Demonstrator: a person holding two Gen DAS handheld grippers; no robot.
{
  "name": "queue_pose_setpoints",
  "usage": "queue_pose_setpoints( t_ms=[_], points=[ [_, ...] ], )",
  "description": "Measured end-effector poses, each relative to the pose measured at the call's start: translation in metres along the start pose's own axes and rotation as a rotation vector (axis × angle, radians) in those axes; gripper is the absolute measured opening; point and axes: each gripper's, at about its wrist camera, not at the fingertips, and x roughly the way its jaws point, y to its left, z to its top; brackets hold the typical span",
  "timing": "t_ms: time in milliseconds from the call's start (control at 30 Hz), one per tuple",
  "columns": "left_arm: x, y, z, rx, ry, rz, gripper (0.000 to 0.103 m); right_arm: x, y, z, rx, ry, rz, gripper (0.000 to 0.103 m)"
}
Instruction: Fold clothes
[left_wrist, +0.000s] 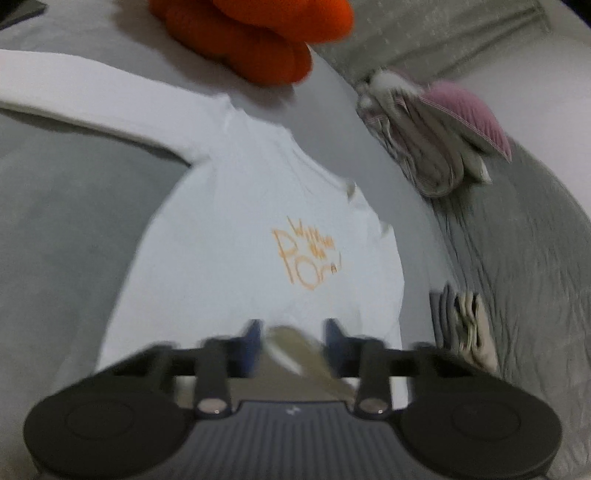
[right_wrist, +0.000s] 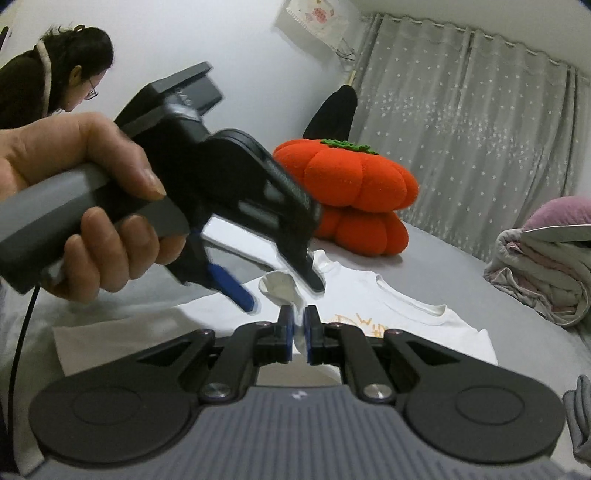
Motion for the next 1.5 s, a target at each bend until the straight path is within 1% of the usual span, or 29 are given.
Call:
queue_pose_setpoints(
  t_ms=[33,67,200,267,300,333,367,400,433,467,533,567,633,667,700,767,833,867,933,1067,1133,1200,1300,1400,1433,1500],
  points=[
    [0.0,0.001,-0.001,0.01,0.0,0.007,0.007,-0.001,0.001,0.0,-0.004,0.0,0.0,0.009],
    [0.0,-0.001,0.0,0.022,-0.011,0.011,0.004,-0.001,0.001,-0.001,-0.008,-0.001,0.001,0.009],
    [-0.012,-0.01,0.001,0.083,-0.083,0.018,0.004,-0.002,0.002,-0.001,-0.023,-0.01,0.003,0.009],
    [-0.022,-0.013,0.002,0.125,-0.125,0.033,0.004,0.0,-0.011,-0.001,0.03,0.007,0.007,0.012],
    [-0.024,-0.011,0.003,0.136,-0.139,0.048,0.004,0.001,-0.02,-0.001,0.066,0.019,0.009,0.016],
    [-0.026,-0.01,0.004,0.147,-0.153,0.064,0.004,0.003,-0.029,-0.001,0.101,0.031,0.011,0.032],
    [-0.029,-0.005,0.006,0.145,-0.158,0.078,0.004,0.004,-0.038,-0.001,0.137,0.043,0.013,0.038],
    [-0.029,0.0,0.007,0.136,-0.158,0.086,0.004,0.006,-0.047,-0.001,0.173,0.055,0.016,0.041],
    [-0.03,0.003,0.008,0.128,-0.157,0.088,0.004,0.007,-0.056,-0.001,0.209,0.067,0.018,0.041],
    [-0.03,0.007,0.009,0.121,-0.155,0.089,0.004,0.01,-0.073,-0.004,0.281,0.082,0.004,0.041],
    [-0.031,0.01,0.009,0.122,-0.149,0.088,0.004,0.017,-0.126,-0.015,0.492,0.12,-0.058,0.041],
    [-0.031,0.01,0.009,0.123,-0.149,0.091,0.004,0.02,-0.153,-0.024,0.609,0.136,-0.074,0.041],
    [-0.032,0.013,0.01,0.119,-0.151,0.099,0.004,0.027,-0.206,-0.045,0.866,0.163,-0.081,0.041],
    [-0.032,0.014,0.01,0.114,-0.153,0.104,0.004,0.031,-0.228,-0.055,0.965,0.175,-0.091,0.041],
    [-0.032,0.015,0.012,0.109,-0.155,0.104,0.004,0.035,-0.243,-0.061,1.017,0.182,-0.106,0.04],
    [-0.031,0.017,0.013,0.104,-0.157,0.103,0.004,0.045,-0.265,-0.071,1.092,0.18,-0.128,0.033],
    [-0.031,0.017,0.012,0.108,-0.154,0.103,0.004,0.058,-0.28,-0.081,1.167,0.197,-0.131,0.023],
    [-0.03,0.018,0.012,0.11,-0.152,0.105,0.004,0.067,-0.286,-0.087,1.213,0.229,-0.14,0.023],
    [-0.03,0.019,0.011,0.116,-0.146,0.108,0.004,0.079,-0.298,-0.102,1.326,0.253,-0.154,0.023],
    [-0.029,0.021,0.009,0.128,-0.135,0.115,0.004,0.089,-0.315,-0.119,1.488,0.228,-0.155,0.025],
    [-0.027,0.022,0.01,0.126,-0.13,0.116,0.004,0.094,-0.315,-0.121,1.508,0.236,-0.134,0.025],
    [-0.027,0.022,0.01,0.126,-0.133,0.114,0.004,0.098,-0.314,-0.121,1.501,0.246,-0.132,0.025],
    [-0.028,0.021,0.01,0.126,-0.137,0.111,0.004,0.105,-0.318,-0.119,1.499,0.254,-0.149,0.014],
    [-0.029,0.02,0.009,0.125,-0.142,0.108,0.004,0.092,-0.317,-0.129,1.578,0.188,-0.167,0.01],
    [-0.029,0.021,0.008,0.118,-0.145,0.111,0.004,0.086,-0.317,-0.133,1.609,0.157,-0.177,0.005],
    [-0.028,0.023,0.007,0.104,-0.147,0.12,0.004,0.072,-0.317,-0.138,1.666,0.088,-0.206,0.003]
  ],
)
